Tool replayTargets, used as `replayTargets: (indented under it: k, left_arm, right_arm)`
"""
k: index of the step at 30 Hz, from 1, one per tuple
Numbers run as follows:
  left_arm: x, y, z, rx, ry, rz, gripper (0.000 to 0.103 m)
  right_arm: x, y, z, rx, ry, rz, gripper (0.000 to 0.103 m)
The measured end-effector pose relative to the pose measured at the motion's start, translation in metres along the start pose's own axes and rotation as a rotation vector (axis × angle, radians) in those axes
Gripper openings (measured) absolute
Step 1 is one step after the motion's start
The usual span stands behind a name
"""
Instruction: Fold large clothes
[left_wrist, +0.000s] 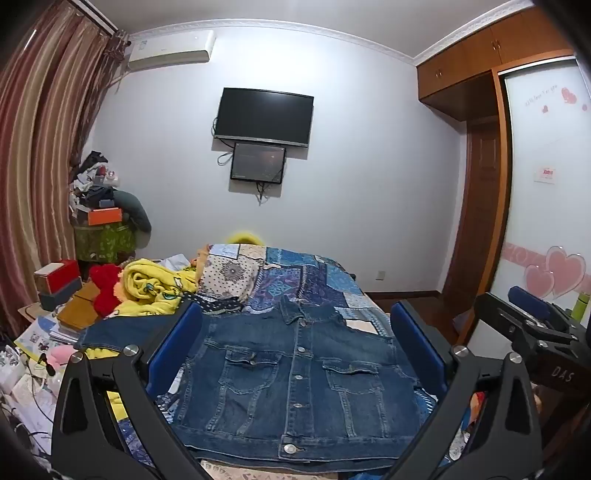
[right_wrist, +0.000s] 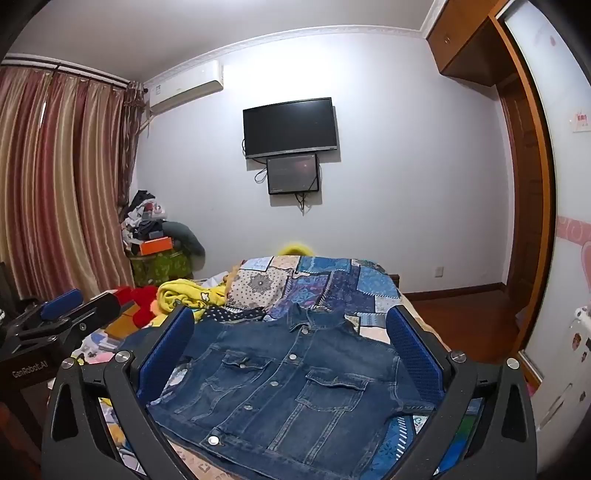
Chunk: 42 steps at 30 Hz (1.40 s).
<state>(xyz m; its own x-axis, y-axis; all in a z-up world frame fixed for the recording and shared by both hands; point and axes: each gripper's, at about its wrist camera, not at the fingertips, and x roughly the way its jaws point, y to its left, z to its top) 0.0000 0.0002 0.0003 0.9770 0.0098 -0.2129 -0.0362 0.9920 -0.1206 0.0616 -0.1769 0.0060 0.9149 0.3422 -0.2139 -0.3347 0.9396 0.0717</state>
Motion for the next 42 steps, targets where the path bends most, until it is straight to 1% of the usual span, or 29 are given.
replayTargets:
  k: [2, 8, 11, 13, 16, 21, 42]
  left_arm:
    - [0.0003, 0.0003, 0.0008, 0.001, 0.0, 0.001, 0.103]
    - [0.0055, 0.0015, 0.0012, 0.002, 0.004, -0.003, 0.103]
    - [0.0019, 0.005, 0.0024, -0.011, -0.004, 0.005, 0.103]
    - [0.0022, 0.0021, -0.0005, -0.006, -0.008, 0.006, 0.103]
    - [0.0028, 0.0035, 0.0008, 0.002, -0.006, 0.008, 0.103]
    - [0.0023, 0.0034, 0.0019, 0.008, -0.01, 0.008, 0.103]
    - [0.0014, -0.0023, -0.0007, 0.023, -0.01, 0.005, 0.103]
  right_arm:
    - [0.0007, -0.0004, 0.0004, 0.007, 0.011, -0.002, 0.103]
    - [-0.0005, 0.0026, 0.0007, 0.0, 0.004, -0.018, 0.103]
    - [-0.0016, 0.0068, 0.0, -0.004, -0.001, -0.026, 0.103]
    - [-0.0003, 0.002, -0.0039, 0.016, 0.008, -0.006, 0.103]
    - [-0.0012, 0.0064, -0.001, 0.014, 0.006, -0.006, 0.103]
    - [0.0005, 0.0005, 0.0003, 0.025, 0.01, -0.001, 0.103]
    - [0.0022, -0.0008, 0.0006, 0.029, 0.01, 0.005, 0.103]
